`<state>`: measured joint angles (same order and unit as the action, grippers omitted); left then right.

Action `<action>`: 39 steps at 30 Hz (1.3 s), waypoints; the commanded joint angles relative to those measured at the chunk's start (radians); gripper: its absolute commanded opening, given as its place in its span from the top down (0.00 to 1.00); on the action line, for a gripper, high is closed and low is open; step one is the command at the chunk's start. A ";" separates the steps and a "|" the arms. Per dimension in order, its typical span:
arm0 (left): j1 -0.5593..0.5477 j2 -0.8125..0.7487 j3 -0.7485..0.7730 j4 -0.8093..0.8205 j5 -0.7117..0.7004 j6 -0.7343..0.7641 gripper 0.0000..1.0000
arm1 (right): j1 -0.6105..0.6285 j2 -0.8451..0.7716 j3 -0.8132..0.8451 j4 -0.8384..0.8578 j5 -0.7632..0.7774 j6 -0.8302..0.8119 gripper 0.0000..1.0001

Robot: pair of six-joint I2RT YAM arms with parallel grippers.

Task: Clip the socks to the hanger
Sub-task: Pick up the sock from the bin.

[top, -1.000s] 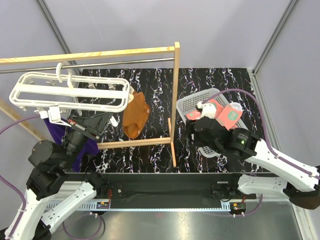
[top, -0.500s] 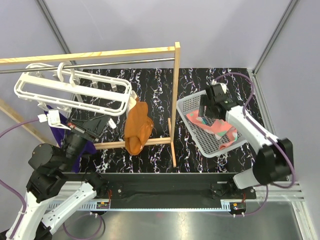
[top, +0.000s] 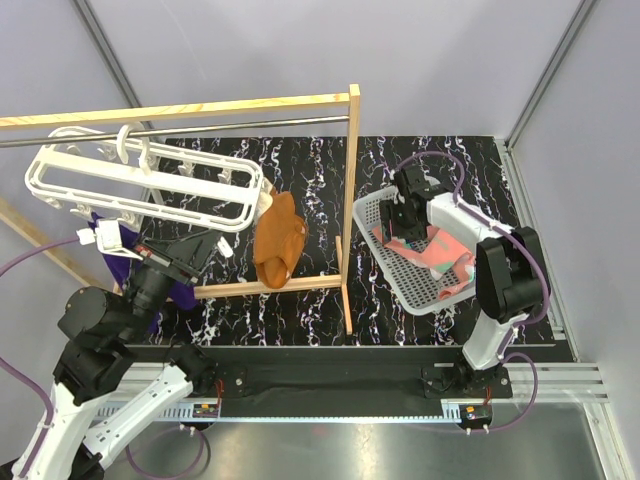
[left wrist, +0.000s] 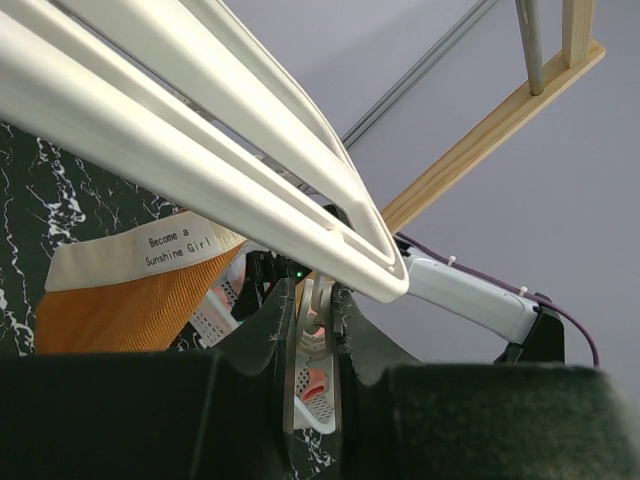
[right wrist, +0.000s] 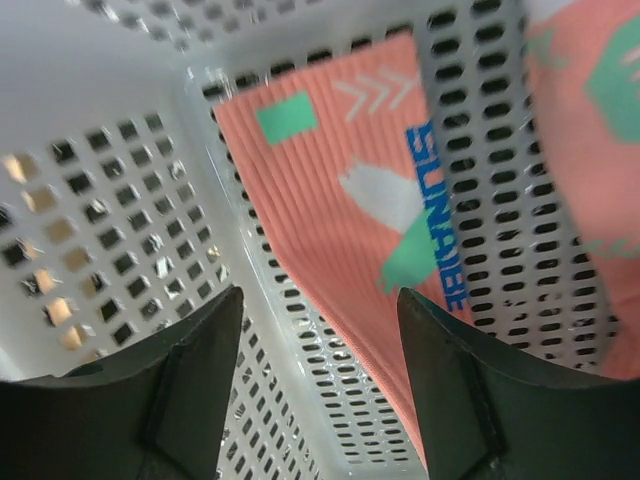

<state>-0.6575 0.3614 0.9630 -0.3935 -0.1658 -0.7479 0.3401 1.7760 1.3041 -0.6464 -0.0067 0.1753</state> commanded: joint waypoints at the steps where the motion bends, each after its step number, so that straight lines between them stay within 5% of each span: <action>1: 0.001 0.016 -0.020 -0.019 -0.001 -0.013 1.00 | 0.004 -0.007 -0.072 0.043 -0.064 -0.005 0.30; 8: 0.001 0.051 -0.010 -0.024 0.022 -0.019 1.00 | 0.004 0.000 -0.138 0.099 -0.021 0.013 0.34; 16: 0.001 0.062 -0.004 -0.034 0.017 -0.036 1.00 | 0.002 -0.113 -0.077 0.096 0.114 0.033 1.00; 21: 0.001 0.071 0.003 -0.041 0.025 -0.044 1.00 | -0.004 -0.208 -0.048 0.070 0.217 0.061 1.00; 27: 0.002 0.074 0.005 -0.045 0.023 -0.048 1.00 | -0.003 -0.323 -0.112 0.071 0.170 0.102 1.00; 39: 0.001 0.062 -0.001 -0.064 0.022 -0.048 1.00 | -0.004 -0.671 -0.563 0.507 -0.025 0.263 1.00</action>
<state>-0.6575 0.4152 0.9558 -0.3801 -0.1646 -0.7872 0.3389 1.2167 0.7521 -0.3412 0.0387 0.3748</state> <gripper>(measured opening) 0.158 0.013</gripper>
